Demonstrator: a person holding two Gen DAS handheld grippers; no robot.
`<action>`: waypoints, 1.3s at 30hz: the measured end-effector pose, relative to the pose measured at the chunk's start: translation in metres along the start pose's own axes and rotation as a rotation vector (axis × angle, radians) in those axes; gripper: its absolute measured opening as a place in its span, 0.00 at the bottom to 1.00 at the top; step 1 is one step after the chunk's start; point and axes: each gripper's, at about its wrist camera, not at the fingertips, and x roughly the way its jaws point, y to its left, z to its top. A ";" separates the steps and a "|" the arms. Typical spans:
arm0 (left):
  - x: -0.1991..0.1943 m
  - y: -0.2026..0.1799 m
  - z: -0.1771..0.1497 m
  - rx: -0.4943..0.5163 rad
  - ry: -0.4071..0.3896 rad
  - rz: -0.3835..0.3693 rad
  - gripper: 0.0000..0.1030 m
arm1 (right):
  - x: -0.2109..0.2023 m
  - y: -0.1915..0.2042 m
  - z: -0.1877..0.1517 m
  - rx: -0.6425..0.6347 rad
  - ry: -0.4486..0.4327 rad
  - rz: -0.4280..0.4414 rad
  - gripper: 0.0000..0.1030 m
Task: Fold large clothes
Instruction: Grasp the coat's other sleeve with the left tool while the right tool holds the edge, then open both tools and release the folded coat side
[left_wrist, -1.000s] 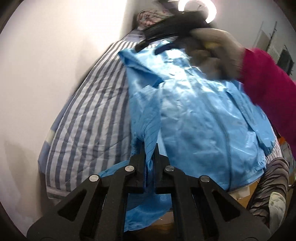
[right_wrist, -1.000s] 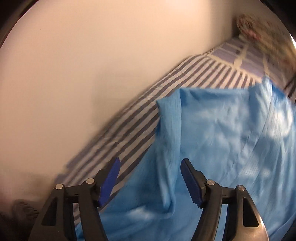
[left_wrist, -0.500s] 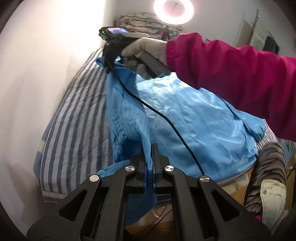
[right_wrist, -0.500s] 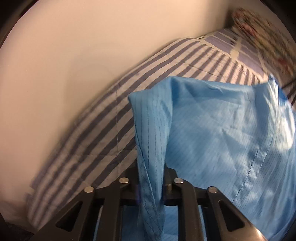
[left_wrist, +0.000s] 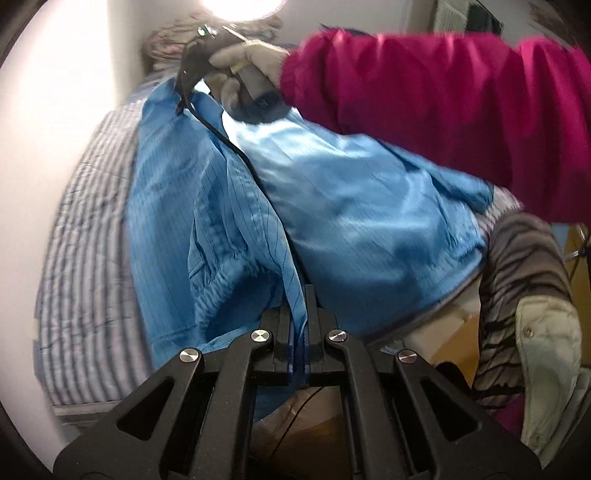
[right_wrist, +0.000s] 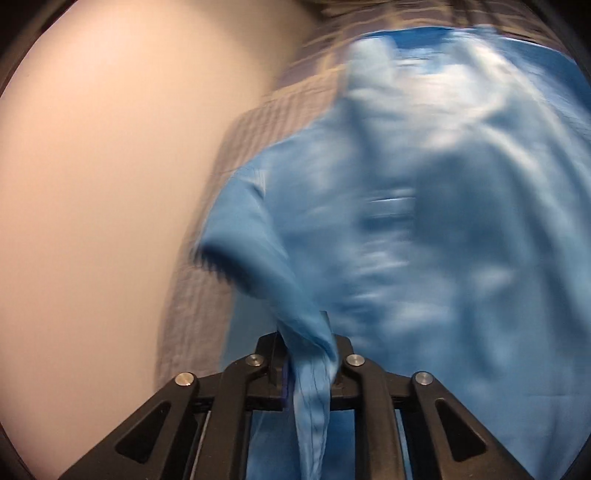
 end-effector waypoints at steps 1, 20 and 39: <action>0.004 -0.004 0.000 0.007 0.009 -0.005 0.00 | -0.002 -0.004 0.002 0.003 -0.010 -0.011 0.26; 0.013 -0.030 0.008 0.051 0.044 -0.057 0.17 | -0.016 0.000 0.026 -0.211 -0.062 -0.203 0.43; -0.044 0.083 -0.012 -0.324 -0.048 -0.010 0.40 | -0.114 -0.024 -0.213 -0.118 0.162 0.000 0.47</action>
